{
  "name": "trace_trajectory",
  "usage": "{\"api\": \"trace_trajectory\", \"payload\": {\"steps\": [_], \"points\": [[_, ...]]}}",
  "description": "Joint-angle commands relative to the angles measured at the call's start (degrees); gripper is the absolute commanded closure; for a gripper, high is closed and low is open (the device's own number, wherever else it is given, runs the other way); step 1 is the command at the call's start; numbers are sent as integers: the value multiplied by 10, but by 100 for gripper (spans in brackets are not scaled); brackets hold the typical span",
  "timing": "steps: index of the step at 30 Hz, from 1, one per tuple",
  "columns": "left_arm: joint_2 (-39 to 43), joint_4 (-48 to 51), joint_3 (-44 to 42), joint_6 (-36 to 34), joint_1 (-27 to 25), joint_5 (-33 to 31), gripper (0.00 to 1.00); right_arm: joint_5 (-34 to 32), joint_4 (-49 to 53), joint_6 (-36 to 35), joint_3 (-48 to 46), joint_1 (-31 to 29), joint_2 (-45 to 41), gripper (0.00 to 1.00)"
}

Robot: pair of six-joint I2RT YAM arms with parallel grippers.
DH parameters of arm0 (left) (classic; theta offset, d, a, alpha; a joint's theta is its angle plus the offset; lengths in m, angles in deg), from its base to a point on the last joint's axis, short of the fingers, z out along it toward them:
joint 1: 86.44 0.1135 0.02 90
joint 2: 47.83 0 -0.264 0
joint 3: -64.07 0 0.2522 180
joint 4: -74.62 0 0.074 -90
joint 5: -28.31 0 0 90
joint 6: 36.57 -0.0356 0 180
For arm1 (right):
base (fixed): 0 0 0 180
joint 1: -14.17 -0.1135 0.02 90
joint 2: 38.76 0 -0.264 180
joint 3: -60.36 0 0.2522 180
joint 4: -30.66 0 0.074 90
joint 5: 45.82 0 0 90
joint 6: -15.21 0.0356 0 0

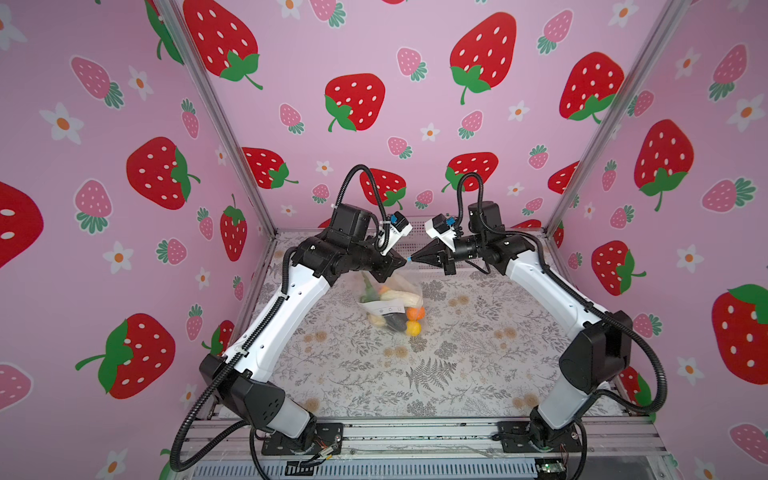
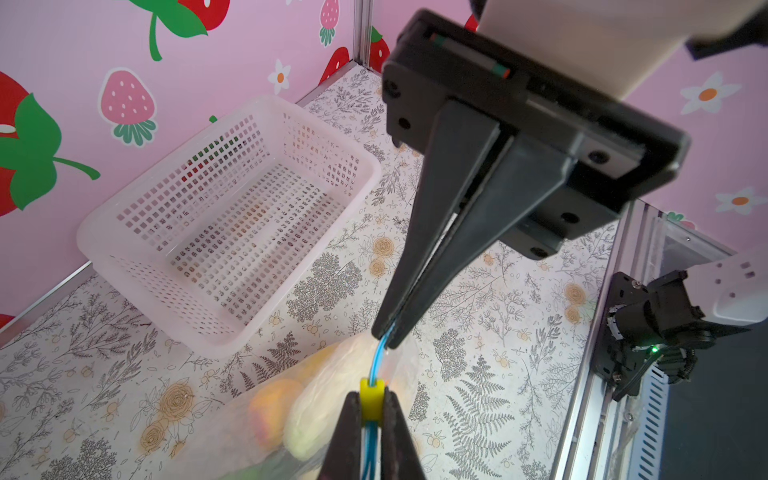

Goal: Place the food in the zip-top bag and seal the zipper
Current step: 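Slide the left gripper along the blue zipper away from the right gripper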

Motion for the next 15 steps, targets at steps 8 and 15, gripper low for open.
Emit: {"api": "trace_trajectory", "payload": {"steps": [8,15], "points": [[26,45,1,-14,5,-57,100,-11,8,-12,2,31,-34,100],[33,47,-1,-12,6,-68,100,-21,17,-14,3,40,-40,100]]}}
